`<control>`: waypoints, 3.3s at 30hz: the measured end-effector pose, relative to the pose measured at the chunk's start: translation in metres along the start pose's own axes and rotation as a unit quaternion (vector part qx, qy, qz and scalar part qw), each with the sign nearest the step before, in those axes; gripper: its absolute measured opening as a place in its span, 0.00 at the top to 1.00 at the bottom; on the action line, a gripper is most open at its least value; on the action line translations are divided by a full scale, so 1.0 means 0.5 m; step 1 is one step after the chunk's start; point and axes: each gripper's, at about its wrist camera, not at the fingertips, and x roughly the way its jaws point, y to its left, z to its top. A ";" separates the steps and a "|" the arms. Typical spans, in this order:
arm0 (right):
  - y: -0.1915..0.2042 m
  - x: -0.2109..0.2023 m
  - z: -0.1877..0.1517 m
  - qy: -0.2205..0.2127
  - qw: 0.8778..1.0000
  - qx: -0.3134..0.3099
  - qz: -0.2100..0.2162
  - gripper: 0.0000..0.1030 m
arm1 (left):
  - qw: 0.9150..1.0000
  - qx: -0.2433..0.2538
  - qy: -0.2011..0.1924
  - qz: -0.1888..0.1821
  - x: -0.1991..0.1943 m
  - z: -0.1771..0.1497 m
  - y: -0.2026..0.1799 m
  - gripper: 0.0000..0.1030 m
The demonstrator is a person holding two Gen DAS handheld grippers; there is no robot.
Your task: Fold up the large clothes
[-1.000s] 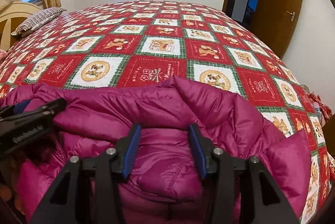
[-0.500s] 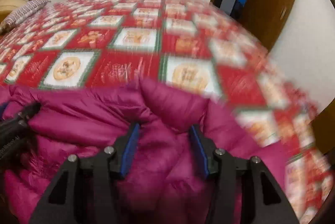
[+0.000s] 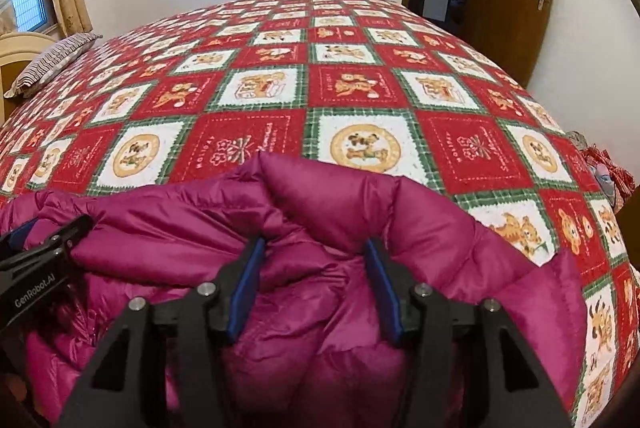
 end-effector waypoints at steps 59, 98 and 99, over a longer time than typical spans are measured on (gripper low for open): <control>-0.181 -0.561 -0.595 0.028 0.999 -0.020 0.021 0.26 | 0.989 0.087 -0.009 -0.123 -0.574 -0.625 0.163 0.27; -0.180 -0.580 -0.699 0.045 0.996 -0.028 0.068 0.80 | 0.996 0.020 0.065 -0.064 -0.613 -0.747 0.238 0.26; -0.182 -0.583 -0.697 0.042 0.996 -0.023 0.074 0.80 | 0.995 0.020 0.065 -0.067 -0.613 -0.748 0.237 0.26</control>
